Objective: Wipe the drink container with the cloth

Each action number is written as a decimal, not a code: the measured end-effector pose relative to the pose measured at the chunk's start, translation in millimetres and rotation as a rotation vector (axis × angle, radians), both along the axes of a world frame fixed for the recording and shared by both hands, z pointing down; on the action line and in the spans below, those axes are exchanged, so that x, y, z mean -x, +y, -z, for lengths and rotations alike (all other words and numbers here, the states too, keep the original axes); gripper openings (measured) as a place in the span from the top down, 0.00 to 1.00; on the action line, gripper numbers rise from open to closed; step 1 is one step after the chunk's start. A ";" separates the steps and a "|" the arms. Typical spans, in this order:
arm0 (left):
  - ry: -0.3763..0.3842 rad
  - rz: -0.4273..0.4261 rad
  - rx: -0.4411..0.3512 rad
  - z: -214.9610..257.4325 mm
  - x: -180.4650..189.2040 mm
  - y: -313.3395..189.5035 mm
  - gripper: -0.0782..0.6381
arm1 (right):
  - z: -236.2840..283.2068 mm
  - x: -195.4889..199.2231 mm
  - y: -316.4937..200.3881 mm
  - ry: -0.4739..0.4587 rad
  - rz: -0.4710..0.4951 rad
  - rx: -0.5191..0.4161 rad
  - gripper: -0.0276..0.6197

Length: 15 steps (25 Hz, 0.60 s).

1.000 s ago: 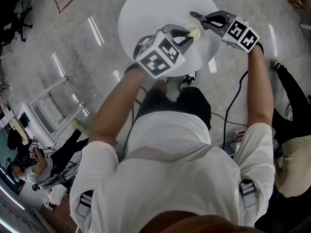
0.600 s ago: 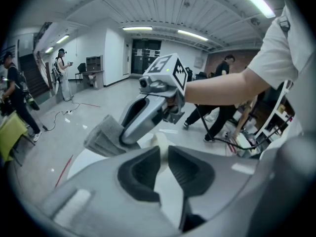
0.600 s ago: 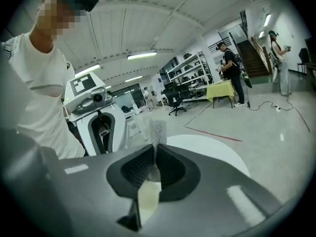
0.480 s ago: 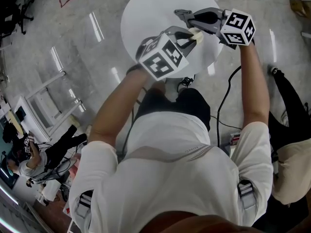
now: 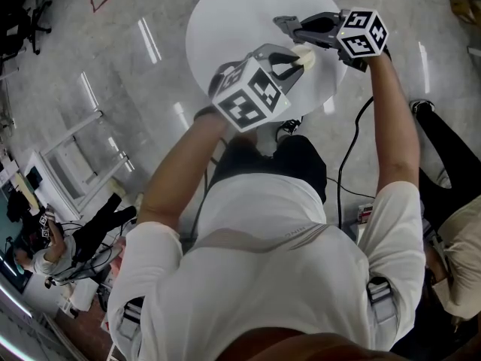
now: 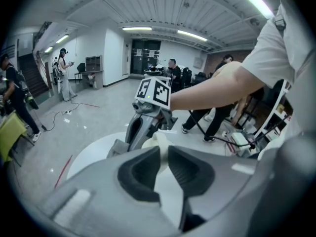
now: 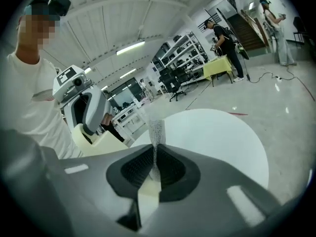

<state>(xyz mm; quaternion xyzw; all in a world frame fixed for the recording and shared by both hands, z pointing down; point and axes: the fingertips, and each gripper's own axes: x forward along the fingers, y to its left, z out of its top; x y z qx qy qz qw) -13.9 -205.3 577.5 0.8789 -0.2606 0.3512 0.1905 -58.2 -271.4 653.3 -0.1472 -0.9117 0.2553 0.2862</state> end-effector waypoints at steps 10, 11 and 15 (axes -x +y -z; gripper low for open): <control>0.006 0.005 -0.005 -1.2 -0.2 -1.5 0.82 | -44.3 -4.2 -0.1 0.098 -0.045 0.032 0.92; 0.003 0.004 -0.006 -1.2 -0.5 -1.7 0.82 | -42.4 -6.9 -1.3 0.086 -0.070 0.026 0.92; -0.019 -0.002 -0.033 3.0 1.4 -2.8 0.82 | -3.4 -28.1 -13.1 -0.017 -0.260 -0.079 0.92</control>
